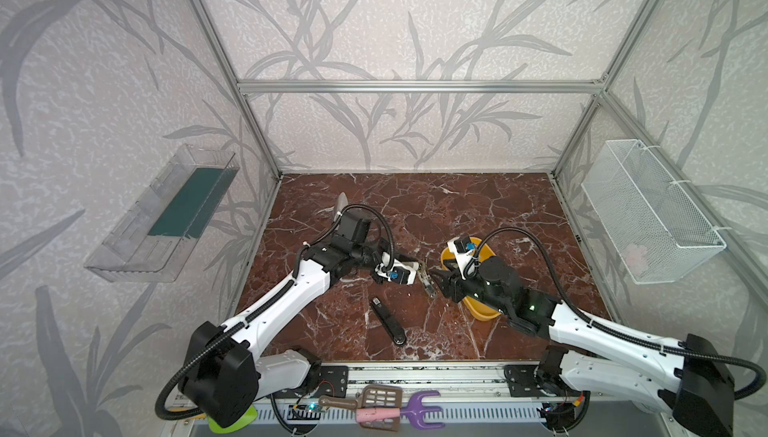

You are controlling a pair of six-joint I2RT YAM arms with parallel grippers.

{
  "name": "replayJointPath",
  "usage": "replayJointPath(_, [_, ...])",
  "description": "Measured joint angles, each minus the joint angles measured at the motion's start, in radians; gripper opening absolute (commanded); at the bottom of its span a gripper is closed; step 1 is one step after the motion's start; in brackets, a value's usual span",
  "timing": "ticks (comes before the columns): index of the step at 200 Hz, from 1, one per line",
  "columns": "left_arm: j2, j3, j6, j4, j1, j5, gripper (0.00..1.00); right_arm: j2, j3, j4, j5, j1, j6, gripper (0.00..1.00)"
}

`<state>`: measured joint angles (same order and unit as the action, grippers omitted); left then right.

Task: Load the staples into the stapler

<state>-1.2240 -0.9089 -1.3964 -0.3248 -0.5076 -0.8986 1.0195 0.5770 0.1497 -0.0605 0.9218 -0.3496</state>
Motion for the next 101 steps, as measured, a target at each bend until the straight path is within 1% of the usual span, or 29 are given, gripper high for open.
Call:
replayJointPath(18, [0.022, 0.006, 0.023, 0.014, -0.019, -0.002, 0.0, 0.009, 0.0, 0.01, 0.03, 0.0, 0.003, 0.56])
replayJointPath(42, [0.025, 0.009, 0.055, 0.033, -0.033, 0.016, 0.0, -0.002, -0.021, 0.039, 0.056, -0.003, 0.008, 0.58])
replayJointPath(74, [-0.006, 0.008, 0.058, 0.025, -0.051, 0.054, 0.0, -0.039, -0.052, 0.071, 0.097, -0.004, 0.013, 0.58])
replayJointPath(101, [-0.014, 0.009, 0.059, 0.02, -0.071, 0.08, 0.0, -0.079, -0.057, 0.092, 0.095, -0.004, 0.026, 0.58])
